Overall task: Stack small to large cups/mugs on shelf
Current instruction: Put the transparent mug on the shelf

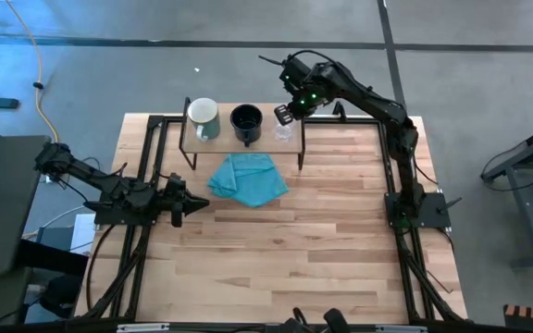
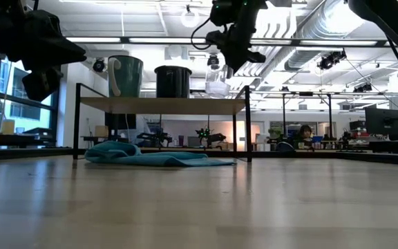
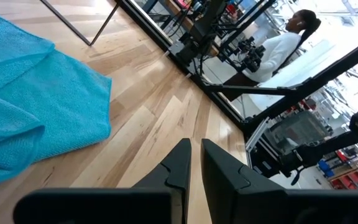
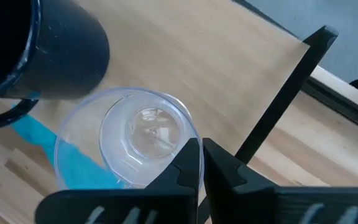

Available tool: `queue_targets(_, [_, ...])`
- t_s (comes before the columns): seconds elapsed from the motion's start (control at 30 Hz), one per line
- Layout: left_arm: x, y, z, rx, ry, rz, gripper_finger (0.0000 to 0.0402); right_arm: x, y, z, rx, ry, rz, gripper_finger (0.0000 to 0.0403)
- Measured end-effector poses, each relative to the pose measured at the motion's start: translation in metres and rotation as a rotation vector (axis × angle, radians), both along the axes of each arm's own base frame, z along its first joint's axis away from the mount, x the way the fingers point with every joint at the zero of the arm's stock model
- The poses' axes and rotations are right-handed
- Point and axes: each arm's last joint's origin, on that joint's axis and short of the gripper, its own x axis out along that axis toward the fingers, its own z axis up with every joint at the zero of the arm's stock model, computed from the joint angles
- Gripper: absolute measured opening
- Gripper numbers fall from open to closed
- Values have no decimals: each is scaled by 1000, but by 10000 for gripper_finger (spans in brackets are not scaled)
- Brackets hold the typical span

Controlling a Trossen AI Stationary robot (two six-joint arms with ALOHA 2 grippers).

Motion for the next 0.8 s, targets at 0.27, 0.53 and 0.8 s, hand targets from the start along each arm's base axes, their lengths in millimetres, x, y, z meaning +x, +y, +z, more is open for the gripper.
queue_targets(0.27, [0,0,0,0,1,0,26,0,0,0,-3,1,-5,0])
queue_targets(0.53, [0,0,-2,5,16,0,26,0,0,0,-1,0,-23,0])
queue_targets(0.8, [0,0,-2,5,17,0,26,3,-2,-7,12,21,-23,0])
